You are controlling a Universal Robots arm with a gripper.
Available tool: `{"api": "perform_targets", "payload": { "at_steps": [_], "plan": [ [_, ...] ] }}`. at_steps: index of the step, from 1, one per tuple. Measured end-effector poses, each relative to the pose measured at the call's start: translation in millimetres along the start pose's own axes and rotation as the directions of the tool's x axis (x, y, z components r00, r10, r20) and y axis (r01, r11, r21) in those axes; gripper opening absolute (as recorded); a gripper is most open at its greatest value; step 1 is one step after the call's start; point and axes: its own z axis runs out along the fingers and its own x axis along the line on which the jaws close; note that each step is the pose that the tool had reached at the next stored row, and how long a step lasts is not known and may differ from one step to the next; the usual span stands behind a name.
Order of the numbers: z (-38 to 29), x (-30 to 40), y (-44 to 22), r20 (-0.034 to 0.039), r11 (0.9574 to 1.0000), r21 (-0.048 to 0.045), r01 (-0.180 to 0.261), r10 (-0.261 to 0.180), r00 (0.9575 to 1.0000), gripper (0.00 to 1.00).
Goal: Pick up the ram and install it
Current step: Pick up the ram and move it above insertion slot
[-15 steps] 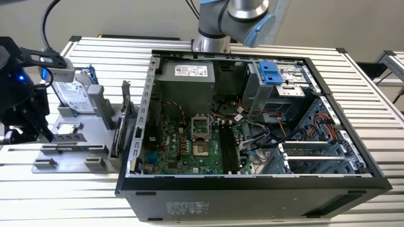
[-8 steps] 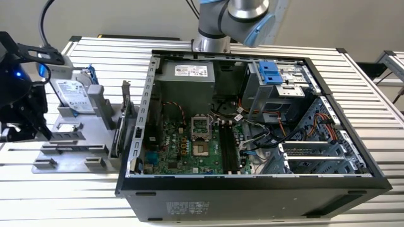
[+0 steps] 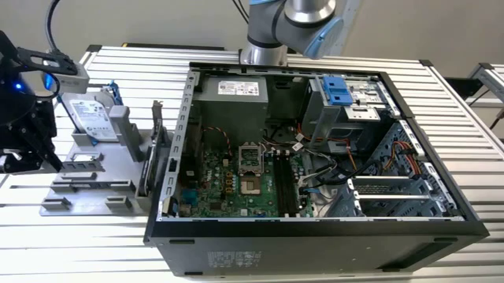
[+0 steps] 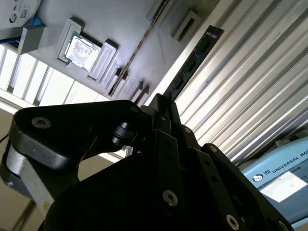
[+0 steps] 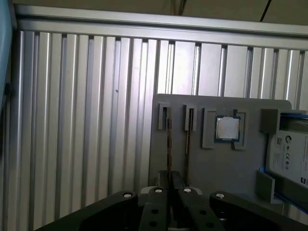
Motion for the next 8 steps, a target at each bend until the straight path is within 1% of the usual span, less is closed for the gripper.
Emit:
{"api": "perform_targets", "payload": {
  "at_steps": [8],
  "plan": [
    [-9.3, -0.1, 0.1, 0.0000, 1.0000, 0.0001, 0.000, 0.000, 1.0000, 0.00]
  ]
}}
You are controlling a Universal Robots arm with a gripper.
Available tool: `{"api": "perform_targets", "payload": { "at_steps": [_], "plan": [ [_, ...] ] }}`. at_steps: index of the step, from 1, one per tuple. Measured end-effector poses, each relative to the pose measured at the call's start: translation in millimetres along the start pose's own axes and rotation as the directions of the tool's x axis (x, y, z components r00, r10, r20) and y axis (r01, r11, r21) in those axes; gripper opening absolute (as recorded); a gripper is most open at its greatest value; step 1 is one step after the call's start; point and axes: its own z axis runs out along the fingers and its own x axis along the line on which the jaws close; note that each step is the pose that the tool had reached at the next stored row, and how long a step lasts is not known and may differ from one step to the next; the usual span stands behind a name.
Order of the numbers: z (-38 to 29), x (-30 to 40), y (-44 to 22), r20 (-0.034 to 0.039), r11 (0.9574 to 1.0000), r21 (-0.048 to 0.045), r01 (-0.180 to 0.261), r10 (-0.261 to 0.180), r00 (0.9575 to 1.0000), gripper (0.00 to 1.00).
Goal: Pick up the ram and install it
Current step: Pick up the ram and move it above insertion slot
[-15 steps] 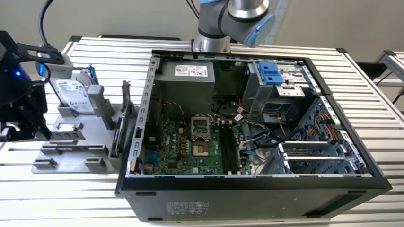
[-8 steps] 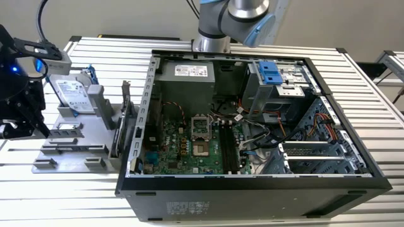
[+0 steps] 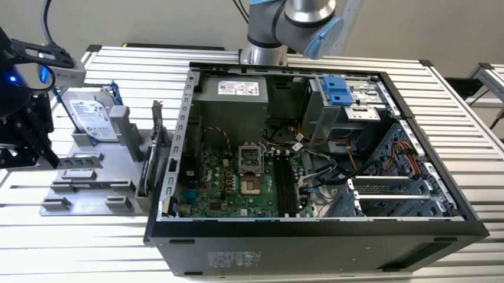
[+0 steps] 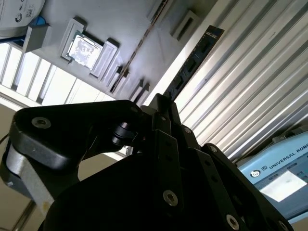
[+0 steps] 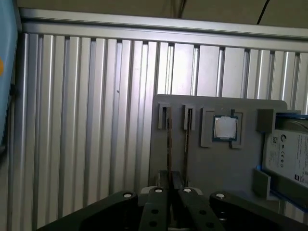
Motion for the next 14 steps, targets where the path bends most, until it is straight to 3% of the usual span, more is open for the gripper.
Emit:
{"api": "perform_targets", "payload": {
  "at_steps": [14],
  "plan": [
    [-14.1, -0.2, 0.2, 0.0000, 1.0000, 0.0000, 0.000, 0.000, 1.0000, 0.00]
  ]
}}
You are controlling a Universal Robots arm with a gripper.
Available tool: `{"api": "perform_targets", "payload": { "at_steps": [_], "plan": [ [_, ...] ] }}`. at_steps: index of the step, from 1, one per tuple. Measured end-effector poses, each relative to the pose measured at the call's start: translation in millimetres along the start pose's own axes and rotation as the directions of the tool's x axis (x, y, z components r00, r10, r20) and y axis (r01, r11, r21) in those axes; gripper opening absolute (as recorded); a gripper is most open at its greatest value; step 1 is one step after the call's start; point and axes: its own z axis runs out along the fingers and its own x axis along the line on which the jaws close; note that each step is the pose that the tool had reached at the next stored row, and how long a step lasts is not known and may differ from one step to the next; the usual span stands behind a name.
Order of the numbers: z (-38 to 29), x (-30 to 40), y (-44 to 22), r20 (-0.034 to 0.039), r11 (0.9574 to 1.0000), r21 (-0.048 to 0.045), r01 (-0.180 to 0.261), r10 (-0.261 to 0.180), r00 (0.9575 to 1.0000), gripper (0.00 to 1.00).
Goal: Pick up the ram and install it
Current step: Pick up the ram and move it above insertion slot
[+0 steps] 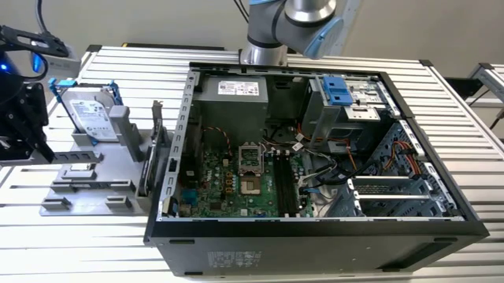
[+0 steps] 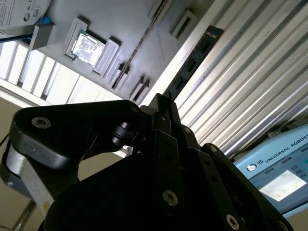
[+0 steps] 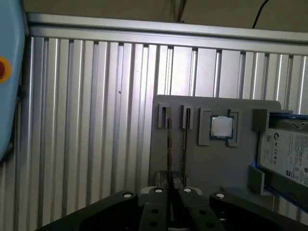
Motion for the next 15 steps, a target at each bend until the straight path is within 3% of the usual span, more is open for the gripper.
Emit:
{"api": "perform_targets", "payload": {
  "at_steps": [15],
  "plan": [
    [-13.9, -0.2, 0.1, 0.0000, 1.0000, 0.0000, 0.000, 0.000, 1.0000, 0.00]
  ]
}}
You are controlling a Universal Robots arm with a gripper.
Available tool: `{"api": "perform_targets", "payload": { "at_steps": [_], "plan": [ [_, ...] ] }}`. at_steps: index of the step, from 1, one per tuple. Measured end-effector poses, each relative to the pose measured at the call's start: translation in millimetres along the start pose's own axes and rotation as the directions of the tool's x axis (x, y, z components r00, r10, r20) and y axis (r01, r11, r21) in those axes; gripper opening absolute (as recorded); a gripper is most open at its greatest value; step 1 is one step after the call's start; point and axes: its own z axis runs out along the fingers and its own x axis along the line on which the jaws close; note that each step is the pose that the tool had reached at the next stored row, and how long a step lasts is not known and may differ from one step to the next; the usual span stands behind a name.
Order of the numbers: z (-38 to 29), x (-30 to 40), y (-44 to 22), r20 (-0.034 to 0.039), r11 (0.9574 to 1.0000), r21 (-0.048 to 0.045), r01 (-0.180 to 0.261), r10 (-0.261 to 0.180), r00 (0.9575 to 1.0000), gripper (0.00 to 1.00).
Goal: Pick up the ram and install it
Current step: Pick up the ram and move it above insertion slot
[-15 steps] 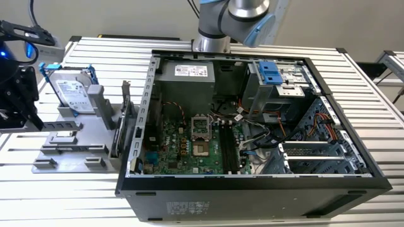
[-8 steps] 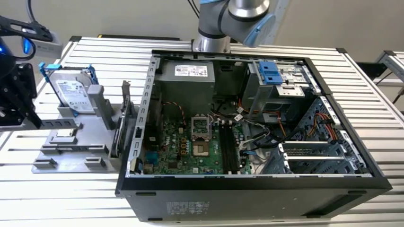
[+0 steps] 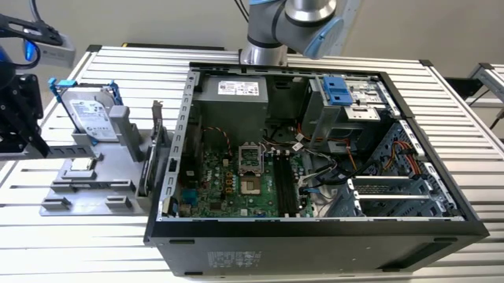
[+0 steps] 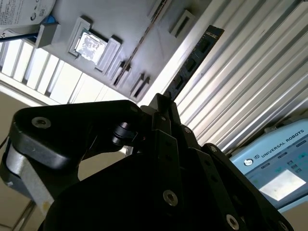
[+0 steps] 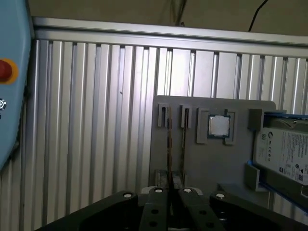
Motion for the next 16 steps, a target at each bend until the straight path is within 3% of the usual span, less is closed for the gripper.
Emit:
{"api": "perform_targets", "payload": {
  "at_steps": [16],
  "plan": [
    [-13.5, -0.2, 0.3, 0.0000, 1.0000, 0.0000, 0.000, 0.000, 1.0000, 0.00]
  ]
}}
